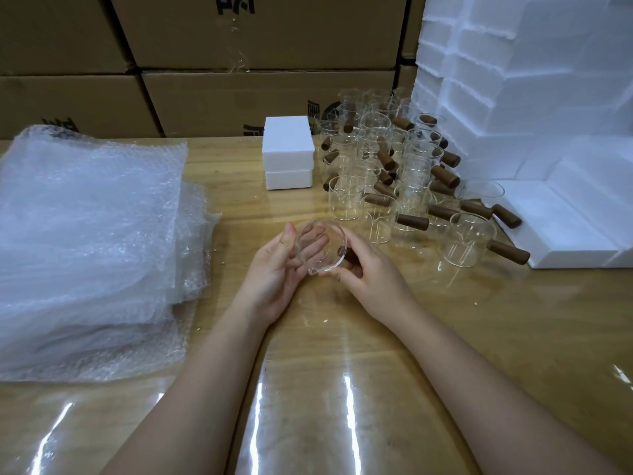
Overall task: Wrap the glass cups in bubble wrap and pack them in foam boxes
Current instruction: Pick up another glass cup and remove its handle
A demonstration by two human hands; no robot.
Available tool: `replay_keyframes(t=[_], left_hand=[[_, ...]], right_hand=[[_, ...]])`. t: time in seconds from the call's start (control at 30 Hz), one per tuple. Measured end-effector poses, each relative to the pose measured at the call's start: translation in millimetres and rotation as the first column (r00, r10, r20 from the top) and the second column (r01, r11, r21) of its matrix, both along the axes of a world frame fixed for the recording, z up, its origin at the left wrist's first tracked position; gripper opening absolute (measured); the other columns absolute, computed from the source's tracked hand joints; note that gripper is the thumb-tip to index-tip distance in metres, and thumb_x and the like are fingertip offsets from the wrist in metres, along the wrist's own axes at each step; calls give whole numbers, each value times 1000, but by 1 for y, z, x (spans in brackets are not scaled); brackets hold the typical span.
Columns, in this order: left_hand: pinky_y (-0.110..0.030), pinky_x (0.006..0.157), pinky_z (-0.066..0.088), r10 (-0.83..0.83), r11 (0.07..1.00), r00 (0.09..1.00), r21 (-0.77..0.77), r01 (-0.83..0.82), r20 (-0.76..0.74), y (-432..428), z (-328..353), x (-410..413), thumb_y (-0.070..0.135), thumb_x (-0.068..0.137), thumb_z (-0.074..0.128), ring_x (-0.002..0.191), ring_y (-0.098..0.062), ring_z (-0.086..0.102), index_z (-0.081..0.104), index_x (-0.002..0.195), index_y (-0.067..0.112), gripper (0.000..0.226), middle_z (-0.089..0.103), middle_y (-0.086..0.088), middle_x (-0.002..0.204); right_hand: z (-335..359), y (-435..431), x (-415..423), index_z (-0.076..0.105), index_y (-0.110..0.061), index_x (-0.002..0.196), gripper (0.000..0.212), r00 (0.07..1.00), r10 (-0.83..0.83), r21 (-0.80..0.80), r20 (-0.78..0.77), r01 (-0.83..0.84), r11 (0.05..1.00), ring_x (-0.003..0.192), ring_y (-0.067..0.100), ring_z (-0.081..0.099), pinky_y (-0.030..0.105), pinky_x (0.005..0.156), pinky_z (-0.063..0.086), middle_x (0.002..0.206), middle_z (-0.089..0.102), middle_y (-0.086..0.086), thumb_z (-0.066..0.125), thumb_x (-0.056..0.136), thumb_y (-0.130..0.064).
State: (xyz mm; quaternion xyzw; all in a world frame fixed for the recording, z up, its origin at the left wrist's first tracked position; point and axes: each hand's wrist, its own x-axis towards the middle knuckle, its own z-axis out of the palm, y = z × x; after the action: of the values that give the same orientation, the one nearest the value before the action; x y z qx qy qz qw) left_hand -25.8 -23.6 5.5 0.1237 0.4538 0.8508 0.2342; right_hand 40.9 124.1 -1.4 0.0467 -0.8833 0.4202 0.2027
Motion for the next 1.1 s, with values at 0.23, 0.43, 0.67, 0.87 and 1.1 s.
replay_keyframes(t=[0.23,0.43,0.67,0.87,1.1], left_hand=[[-36,82,56,-47,997,998,-70,43,-49,1,-2,-1,49,86,48,114,-28,63,48,132,20,54,63,-3,128],[-29,62,56,-77,990,997,-120,73,-28,1,-1,1,58,85,43,86,-21,71,50,123,13,60,71,-11,110],[-30,56,57,80,989,997,-123,-78,9,4,-2,1,59,80,44,80,-23,72,55,110,6,62,73,-15,95],[-35,63,59,163,984,985,-87,-157,60,5,-3,-2,52,96,36,79,-25,72,55,107,6,52,72,-15,90],[-36,65,59,174,982,979,-93,-165,108,6,-1,-1,52,95,36,84,-26,72,51,114,5,53,64,-19,108]], right_hand=[[-3,2,3,46,-21,137,57,999,-31,-61,10,32,998,114,3,50,21,91,43,124,58,-10,64,86,-38],[-2,0,5,25,-40,144,60,999,32,-87,-17,-33,996,110,3,56,13,90,40,119,61,-7,52,91,-46],[0,0,2,54,-13,133,41,974,-54,26,-221,61,998,112,9,48,21,98,39,119,54,7,53,92,-20],[2,-2,5,59,-17,127,37,965,-28,67,-259,47,997,114,19,51,37,99,43,131,49,9,56,91,-26],[1,-3,6,51,-30,131,42,968,6,125,-252,26,992,126,21,43,44,103,40,141,42,5,55,89,-31]])
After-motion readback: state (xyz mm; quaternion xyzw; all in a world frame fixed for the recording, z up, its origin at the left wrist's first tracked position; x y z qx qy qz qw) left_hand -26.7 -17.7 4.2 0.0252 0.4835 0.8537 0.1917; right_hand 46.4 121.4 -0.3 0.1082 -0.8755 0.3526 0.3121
